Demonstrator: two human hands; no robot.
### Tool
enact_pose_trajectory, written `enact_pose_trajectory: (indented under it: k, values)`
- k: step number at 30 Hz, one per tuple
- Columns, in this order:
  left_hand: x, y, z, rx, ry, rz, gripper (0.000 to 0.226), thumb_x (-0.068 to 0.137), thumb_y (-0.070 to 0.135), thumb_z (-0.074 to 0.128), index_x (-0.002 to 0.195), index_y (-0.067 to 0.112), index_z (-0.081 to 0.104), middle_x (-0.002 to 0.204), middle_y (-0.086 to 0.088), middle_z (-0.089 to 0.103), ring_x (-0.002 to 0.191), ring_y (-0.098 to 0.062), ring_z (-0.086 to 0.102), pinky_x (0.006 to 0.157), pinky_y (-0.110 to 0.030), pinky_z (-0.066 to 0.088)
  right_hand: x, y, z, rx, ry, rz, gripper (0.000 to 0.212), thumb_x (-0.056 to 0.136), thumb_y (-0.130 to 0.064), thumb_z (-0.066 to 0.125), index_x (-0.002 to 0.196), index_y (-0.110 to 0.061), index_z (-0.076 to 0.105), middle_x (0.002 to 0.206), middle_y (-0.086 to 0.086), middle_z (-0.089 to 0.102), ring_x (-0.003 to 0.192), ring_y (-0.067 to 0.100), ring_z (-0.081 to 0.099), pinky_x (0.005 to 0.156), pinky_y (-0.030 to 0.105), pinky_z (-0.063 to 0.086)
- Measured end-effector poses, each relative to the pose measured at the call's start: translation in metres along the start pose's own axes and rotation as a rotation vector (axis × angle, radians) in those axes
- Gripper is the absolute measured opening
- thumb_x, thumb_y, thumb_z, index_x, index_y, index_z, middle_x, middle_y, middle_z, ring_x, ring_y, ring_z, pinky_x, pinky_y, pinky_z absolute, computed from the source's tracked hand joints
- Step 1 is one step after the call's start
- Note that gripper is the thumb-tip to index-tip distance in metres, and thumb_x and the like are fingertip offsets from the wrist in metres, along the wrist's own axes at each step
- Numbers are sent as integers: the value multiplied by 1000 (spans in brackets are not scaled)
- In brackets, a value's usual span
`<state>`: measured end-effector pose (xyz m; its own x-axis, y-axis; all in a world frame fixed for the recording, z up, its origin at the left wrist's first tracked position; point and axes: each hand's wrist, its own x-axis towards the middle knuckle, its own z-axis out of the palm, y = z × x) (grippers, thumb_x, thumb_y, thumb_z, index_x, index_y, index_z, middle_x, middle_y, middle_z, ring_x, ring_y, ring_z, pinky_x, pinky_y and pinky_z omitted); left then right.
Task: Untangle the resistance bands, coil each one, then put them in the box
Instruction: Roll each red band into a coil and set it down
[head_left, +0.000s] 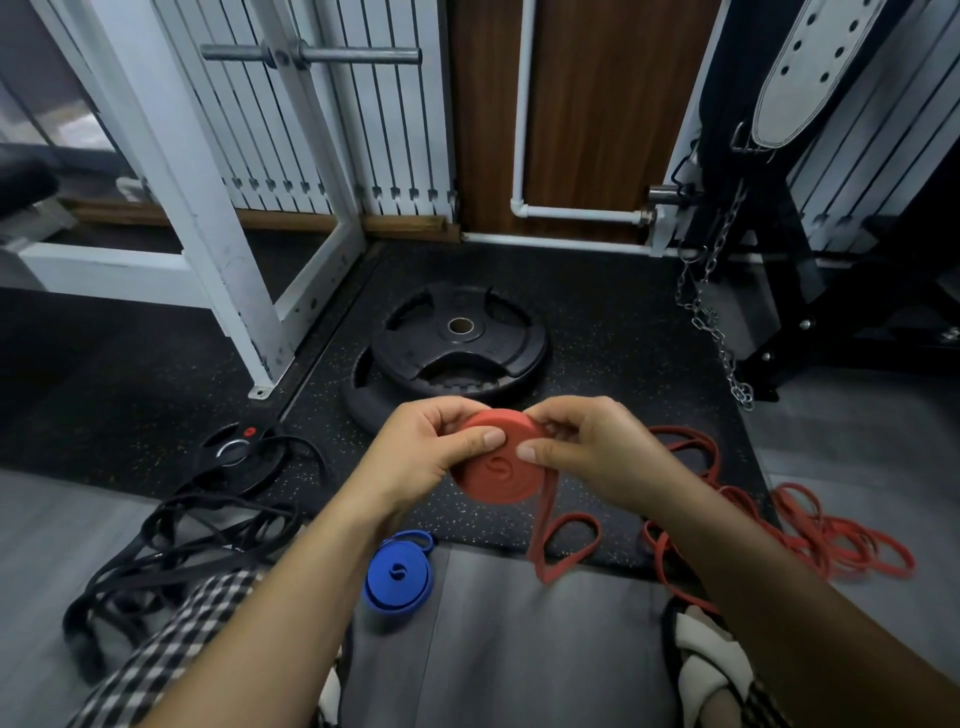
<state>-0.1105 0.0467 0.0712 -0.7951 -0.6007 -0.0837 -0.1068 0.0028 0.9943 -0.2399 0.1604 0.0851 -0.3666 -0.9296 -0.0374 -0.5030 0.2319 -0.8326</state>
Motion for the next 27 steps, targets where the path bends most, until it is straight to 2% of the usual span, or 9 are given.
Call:
enact_pose_trajectory:
  k: [3, 9, 11, 13, 16, 18, 21, 24, 27]
  values:
    - [2, 1, -2, -142, 84, 16, 17, 70, 11, 67, 87, 11, 69, 75, -1, 72, 68, -7, 65, 61, -18, 53, 3, -3, -1, 192, 74, -2, 15, 80, -11, 68, 89, -22, 64, 76, -9, 66, 65, -3, 63, 63, 11, 51]
    - [2, 1, 1, -333, 253, 26, 22, 66, 21, 64, 87, 15, 67, 72, 3, 72, 68, -6, 65, 61, -20, 54, 5, 1, -1, 116, 126, 38, 12, 77, -25, 73, 78, -33, 64, 76, 18, 65, 67, 16, 55, 68, 40, 52]
    - [2, 2, 3, -404, 280, 9, 23, 66, 22, 63, 88, 15, 66, 73, 2, 72, 68, -7, 66, 61, -21, 54, 5, 0, 0, 165, 160, 8, 10, 78, -24, 71, 78, -32, 66, 69, 9, 63, 64, 14, 55, 65, 35, 51]
    - [0, 2, 7, -508, 277, -16, 23, 67, 22, 62, 89, 14, 66, 76, -1, 72, 71, -11, 66, 65, -26, 55, 5, -3, 2, 324, 176, 13, 8, 80, -21, 69, 81, -29, 68, 68, -4, 67, 65, 5, 60, 66, 21, 51]
    - [-2, 2, 11, -608, 233, -46, 26, 68, 21, 62, 93, 14, 64, 80, -2, 71, 73, -13, 66, 67, -27, 54, 5, -6, 4, 485, 203, 20, 10, 82, -16, 65, 85, -24, 69, 74, -8, 72, 72, 1, 66, 66, 14, 51]
    - [-2, 4, 8, -589, 160, -57, 26, 68, 20, 62, 94, 14, 63, 78, -1, 72, 71, -11, 67, 62, -23, 54, 4, -6, 1, 459, 213, 2, 13, 84, -14, 63, 85, -26, 68, 77, -4, 72, 73, 3, 67, 67, 14, 52]
    - [-3, 9, -1, -370, 62, -45, 29, 64, 20, 64, 92, 13, 62, 73, 3, 71, 66, -7, 65, 58, -18, 51, 3, -1, -6, 235, 201, -32, 12, 85, -17, 63, 84, -29, 67, 85, 4, 70, 79, 14, 65, 72, 22, 52]
    - [-4, 6, -1, -180, 37, 6, 29, 65, 22, 67, 92, 15, 67, 78, 4, 70, 71, -2, 64, 60, -13, 48, 3, 1, -3, 21, 155, -75, 9, 83, -18, 67, 90, -23, 68, 83, -5, 63, 78, 8, 60, 70, 17, 48]
    - [-4, 2, 5, -162, 103, 22, 21, 67, 22, 67, 86, 14, 69, 75, 3, 68, 68, -2, 62, 58, -13, 47, 3, -2, 1, 107, 126, -66, 11, 80, -17, 69, 89, -23, 69, 84, -4, 66, 78, 8, 64, 70, 22, 53]
